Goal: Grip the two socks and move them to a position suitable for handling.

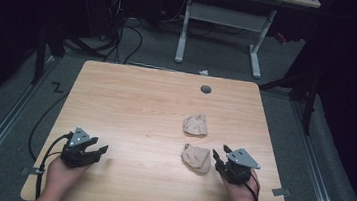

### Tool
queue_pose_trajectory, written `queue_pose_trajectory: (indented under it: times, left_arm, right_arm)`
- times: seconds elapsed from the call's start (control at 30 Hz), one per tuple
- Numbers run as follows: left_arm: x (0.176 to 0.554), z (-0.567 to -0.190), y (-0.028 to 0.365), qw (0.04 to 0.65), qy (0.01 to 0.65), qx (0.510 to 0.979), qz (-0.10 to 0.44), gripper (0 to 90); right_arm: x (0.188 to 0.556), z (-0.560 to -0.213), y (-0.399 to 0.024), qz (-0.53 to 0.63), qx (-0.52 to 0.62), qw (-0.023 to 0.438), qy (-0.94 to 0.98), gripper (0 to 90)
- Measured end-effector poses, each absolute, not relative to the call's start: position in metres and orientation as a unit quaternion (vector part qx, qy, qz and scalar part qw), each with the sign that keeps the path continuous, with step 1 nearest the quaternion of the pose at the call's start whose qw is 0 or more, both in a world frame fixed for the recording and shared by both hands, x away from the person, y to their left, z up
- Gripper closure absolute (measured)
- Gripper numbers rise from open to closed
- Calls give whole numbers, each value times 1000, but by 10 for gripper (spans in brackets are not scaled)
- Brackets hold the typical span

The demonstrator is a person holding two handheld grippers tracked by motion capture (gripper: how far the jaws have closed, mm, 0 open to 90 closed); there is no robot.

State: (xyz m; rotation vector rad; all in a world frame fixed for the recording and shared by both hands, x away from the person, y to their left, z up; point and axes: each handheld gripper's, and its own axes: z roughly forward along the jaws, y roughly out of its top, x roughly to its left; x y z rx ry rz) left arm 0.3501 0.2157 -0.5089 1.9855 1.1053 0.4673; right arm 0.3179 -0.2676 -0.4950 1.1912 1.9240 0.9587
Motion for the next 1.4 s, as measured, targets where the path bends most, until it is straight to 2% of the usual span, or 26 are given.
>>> queue_pose_trajectory:
  times: [0.1, 0.27, 0.5, 0.6, 0.67, 0.7, 0.83, 1.03, 1.4]
  left_arm:
    - [352, -511, 216, 399, 441, 784, 180, 490]
    - [354, -511, 210, 402, 432, 788, 177, 490]
    - [355, -511, 207, 401, 429, 788, 182, 489]
    - [353, -509, 210, 399, 438, 786, 175, 486]
    - [350, -506, 213, 405, 441, 782, 173, 484]
    - [349, -505, 214, 409, 442, 780, 173, 484]
    - [347, -503, 216, 417, 442, 776, 169, 474]
    - [345, -505, 214, 418, 437, 779, 164, 445]
    - [348, -508, 211, 406, 431, 788, 166, 425]
  right_arm:
    - [324, -508, -281, 346, 491, 324, 731, 560]
    - [321, -509, -286, 347, 494, 325, 728, 566]
    - [319, -508, -284, 346, 495, 308, 735, 623]
    - [322, -507, -280, 350, 489, 299, 741, 676]
    - [324, -506, -275, 356, 485, 286, 746, 761]
    - [326, -506, -270, 356, 476, 277, 755, 834]
    - [327, -507, -261, 352, 460, 263, 772, 899]
    - [328, -512, -243, 328, 433, 251, 801, 899]
    - [328, -522, -241, 307, 438, 231, 813, 899]
